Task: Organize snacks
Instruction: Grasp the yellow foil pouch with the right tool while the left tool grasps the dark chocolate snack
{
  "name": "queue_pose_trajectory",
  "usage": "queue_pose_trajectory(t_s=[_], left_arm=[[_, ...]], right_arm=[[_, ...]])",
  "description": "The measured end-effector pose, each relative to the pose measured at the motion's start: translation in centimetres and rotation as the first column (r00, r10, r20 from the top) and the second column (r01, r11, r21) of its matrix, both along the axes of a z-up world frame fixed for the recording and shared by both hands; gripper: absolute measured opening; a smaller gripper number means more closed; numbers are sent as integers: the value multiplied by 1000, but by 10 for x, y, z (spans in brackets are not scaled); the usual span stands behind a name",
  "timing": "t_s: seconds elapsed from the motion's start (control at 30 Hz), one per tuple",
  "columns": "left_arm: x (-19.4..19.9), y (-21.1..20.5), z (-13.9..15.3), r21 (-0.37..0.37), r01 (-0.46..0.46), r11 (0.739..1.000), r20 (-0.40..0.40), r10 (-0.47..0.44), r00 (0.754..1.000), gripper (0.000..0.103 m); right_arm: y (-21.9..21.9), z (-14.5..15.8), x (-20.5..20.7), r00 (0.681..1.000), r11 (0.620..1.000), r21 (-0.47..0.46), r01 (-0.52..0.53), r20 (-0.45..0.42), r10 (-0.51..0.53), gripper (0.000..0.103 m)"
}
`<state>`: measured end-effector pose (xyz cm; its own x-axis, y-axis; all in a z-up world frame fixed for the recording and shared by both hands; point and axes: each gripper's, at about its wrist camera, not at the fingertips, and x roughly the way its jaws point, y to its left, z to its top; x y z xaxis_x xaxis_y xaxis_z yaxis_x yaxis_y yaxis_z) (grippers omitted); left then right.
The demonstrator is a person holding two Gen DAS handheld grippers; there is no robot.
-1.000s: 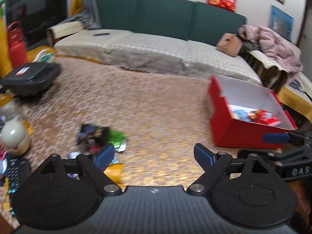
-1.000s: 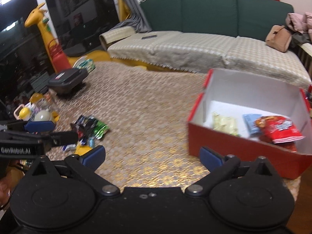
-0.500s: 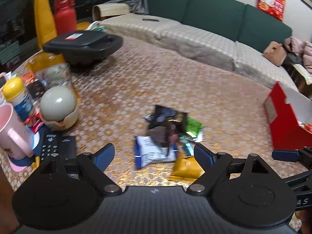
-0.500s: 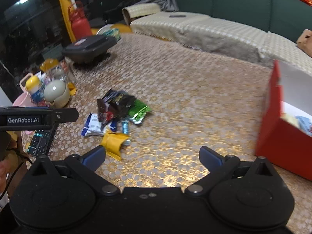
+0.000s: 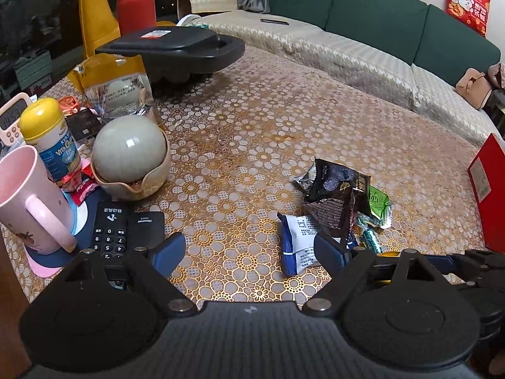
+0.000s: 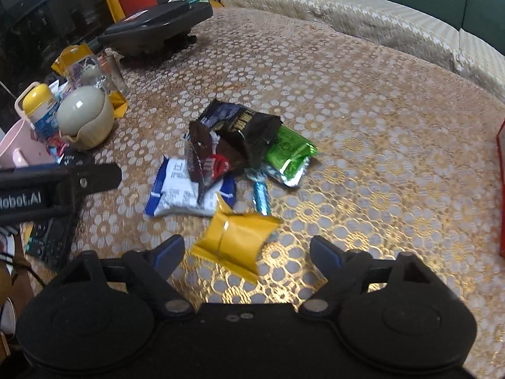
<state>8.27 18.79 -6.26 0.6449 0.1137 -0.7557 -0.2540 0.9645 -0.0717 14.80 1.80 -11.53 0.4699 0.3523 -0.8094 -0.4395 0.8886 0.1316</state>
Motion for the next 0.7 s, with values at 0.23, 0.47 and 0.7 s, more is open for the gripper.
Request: queue_pose_trajectory(t_s=[0.23,0.47,0.7], left_arm=[[10,-3,0,-6,16,1000,6,-16,1000,89],[25,-10,1,-25,48,999,-2,-48,999,89],[48,-31,-4,-42,108,993,-17,-109,994,89]], right_arm=[[9,-4,13,999,1000,-2,5,-53,-5,60],[5,-1,15,997,1000,-3,-3,-72,3,37],[-16,7,15,998,1000,28,9,-64,-8,36]])
